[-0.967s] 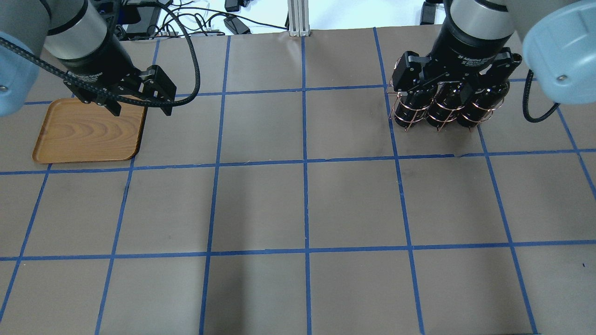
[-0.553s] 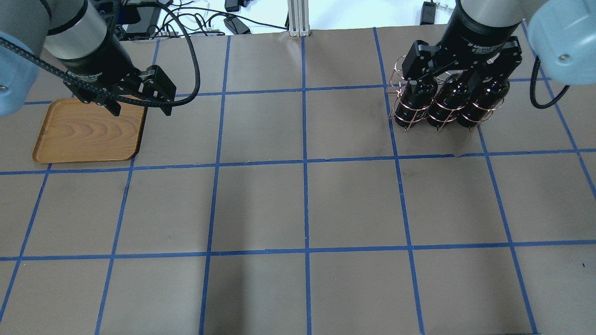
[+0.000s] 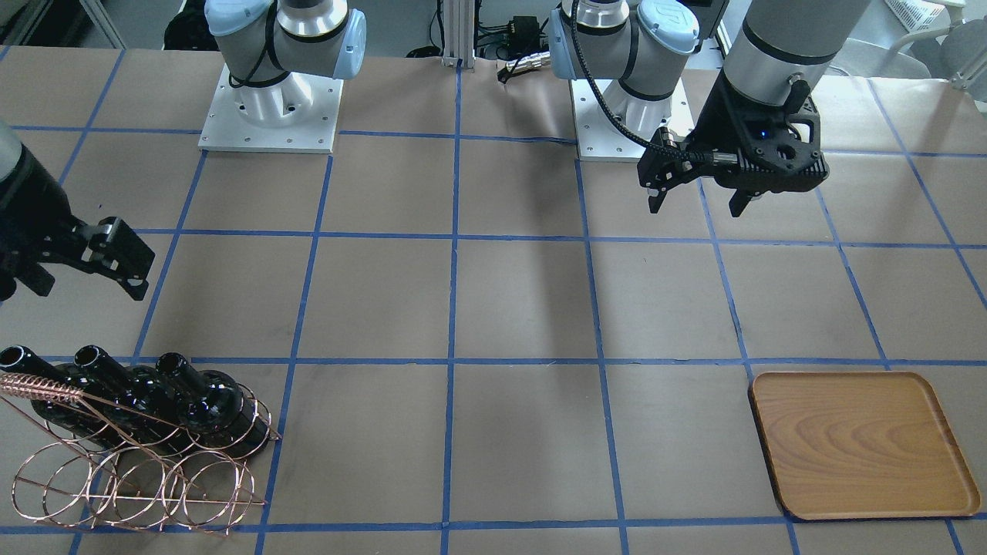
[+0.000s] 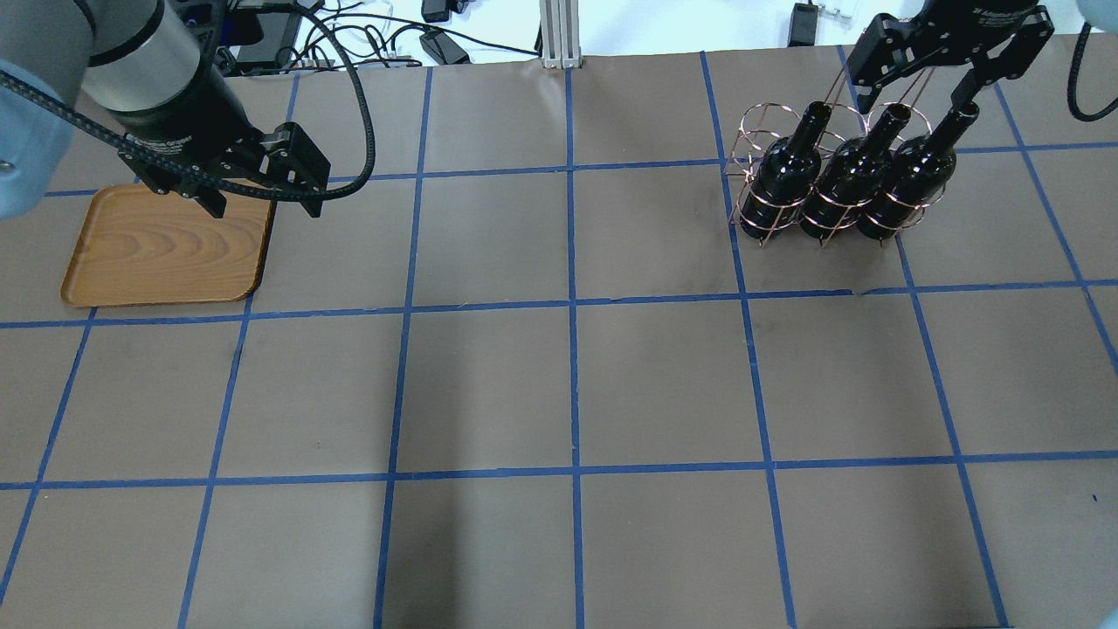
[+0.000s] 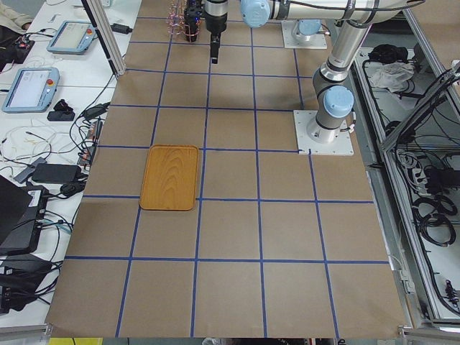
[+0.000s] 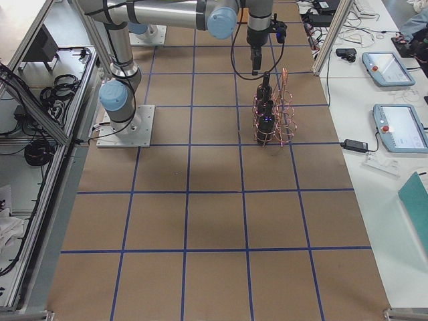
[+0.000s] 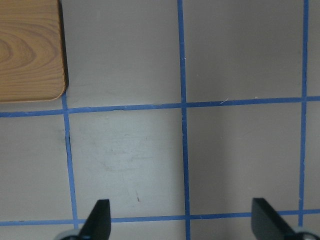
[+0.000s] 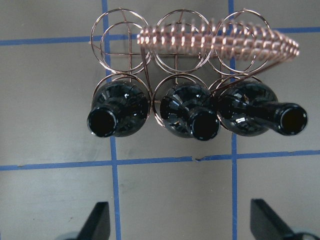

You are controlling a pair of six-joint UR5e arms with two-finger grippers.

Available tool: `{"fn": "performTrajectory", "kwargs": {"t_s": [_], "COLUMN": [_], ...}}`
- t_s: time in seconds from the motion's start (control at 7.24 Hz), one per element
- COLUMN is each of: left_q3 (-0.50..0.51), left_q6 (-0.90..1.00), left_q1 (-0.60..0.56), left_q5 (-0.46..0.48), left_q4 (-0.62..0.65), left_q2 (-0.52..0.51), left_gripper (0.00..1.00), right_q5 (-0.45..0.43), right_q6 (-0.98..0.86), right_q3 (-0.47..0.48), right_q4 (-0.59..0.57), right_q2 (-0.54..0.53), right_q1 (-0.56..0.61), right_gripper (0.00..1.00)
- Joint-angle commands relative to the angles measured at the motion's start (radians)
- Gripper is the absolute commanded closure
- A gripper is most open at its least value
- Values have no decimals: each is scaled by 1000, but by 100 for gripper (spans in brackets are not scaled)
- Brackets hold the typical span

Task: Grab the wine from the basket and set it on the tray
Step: 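Close the right gripper on the neck of the nearest dark bottle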

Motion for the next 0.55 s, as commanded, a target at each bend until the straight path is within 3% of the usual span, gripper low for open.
{"fn": "performTrajectory", "kwargs": {"t_s": [0.0, 0.41], "left_q3": [0, 0], "left_q6": [0, 1], "left_q1": [0, 0], "left_q5": [1, 1], "left_q4": [0, 0], "left_q2": [0, 1], "left_gripper": [0, 0], "right_q5": [2, 1], "right_q6": [-9, -13], "right_q3": [-11, 1], "right_q4": [-61, -67], "right_q2": [89, 123], "right_q1": [-6, -6], "right_gripper": [0, 1]}}
